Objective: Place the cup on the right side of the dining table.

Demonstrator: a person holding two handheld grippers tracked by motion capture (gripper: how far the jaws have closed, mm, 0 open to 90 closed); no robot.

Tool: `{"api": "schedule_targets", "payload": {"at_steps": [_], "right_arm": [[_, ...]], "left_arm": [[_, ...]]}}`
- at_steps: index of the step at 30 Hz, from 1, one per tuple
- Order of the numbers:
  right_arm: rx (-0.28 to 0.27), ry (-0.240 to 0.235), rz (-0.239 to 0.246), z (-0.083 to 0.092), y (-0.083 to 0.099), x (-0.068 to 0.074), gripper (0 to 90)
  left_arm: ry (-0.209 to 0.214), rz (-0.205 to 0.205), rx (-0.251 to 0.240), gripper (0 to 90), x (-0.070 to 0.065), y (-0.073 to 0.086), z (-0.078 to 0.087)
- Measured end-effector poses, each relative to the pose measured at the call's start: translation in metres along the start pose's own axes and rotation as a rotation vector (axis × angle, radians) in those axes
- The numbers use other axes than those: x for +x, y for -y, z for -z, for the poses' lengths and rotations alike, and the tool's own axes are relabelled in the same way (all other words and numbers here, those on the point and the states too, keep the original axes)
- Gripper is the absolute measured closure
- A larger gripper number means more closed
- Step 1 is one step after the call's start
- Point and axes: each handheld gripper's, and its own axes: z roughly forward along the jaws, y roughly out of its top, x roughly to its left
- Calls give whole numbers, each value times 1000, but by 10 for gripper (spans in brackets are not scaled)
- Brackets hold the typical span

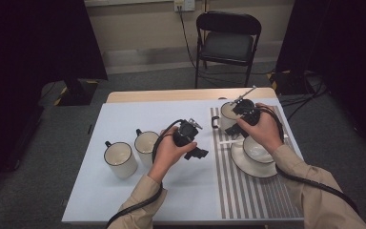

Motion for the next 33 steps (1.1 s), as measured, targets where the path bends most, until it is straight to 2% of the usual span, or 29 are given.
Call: {"api": "schedule_targets", "payload": {"at_steps": [9, 21, 33], "right_arm": [[-2, -4, 13, 0, 0, 6, 167], [-2, -12, 15, 3, 3, 5, 164], [-8, -39, 38, 2, 7, 16, 164]], "left_arm": [[10, -1, -2, 198, -3, 4, 1], [6, -1, -12, 199, -5, 6, 5], [3, -4, -14, 197, -6, 12, 8]]}}
